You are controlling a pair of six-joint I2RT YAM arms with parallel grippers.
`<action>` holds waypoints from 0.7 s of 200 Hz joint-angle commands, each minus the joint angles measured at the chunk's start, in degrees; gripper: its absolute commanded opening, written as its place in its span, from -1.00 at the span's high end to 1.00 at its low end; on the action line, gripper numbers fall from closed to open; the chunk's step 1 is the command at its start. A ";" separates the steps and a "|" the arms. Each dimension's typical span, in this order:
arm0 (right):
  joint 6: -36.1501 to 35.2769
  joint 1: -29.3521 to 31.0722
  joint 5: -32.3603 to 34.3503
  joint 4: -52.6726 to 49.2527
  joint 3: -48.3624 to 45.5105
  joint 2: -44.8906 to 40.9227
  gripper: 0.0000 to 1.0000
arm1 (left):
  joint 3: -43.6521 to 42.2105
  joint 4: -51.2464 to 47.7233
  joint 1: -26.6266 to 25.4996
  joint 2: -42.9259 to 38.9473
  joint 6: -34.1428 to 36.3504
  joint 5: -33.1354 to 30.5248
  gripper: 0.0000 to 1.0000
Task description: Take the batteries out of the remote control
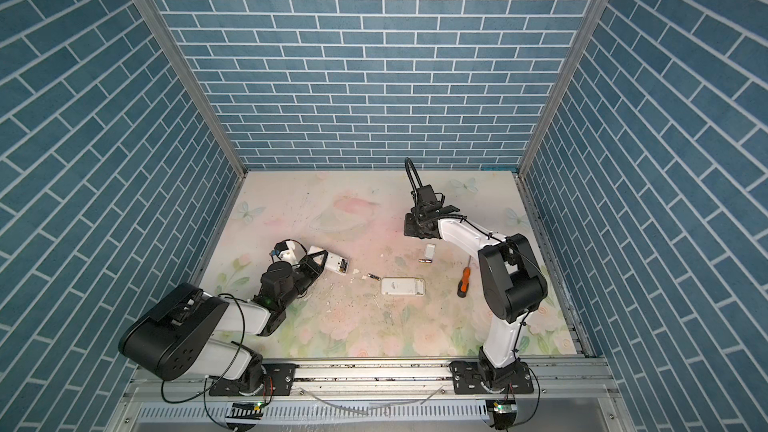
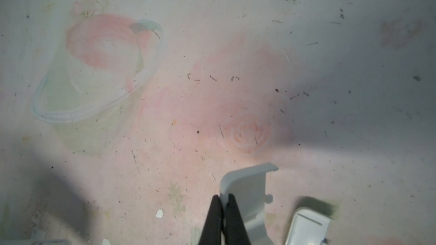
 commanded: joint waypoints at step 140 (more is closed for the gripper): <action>-4.76 0.27 1.75 -6.12 12.89 8.70 0.36 | -4.93 -23.65 -7.10 -19.26 1.86 -14.68 0.92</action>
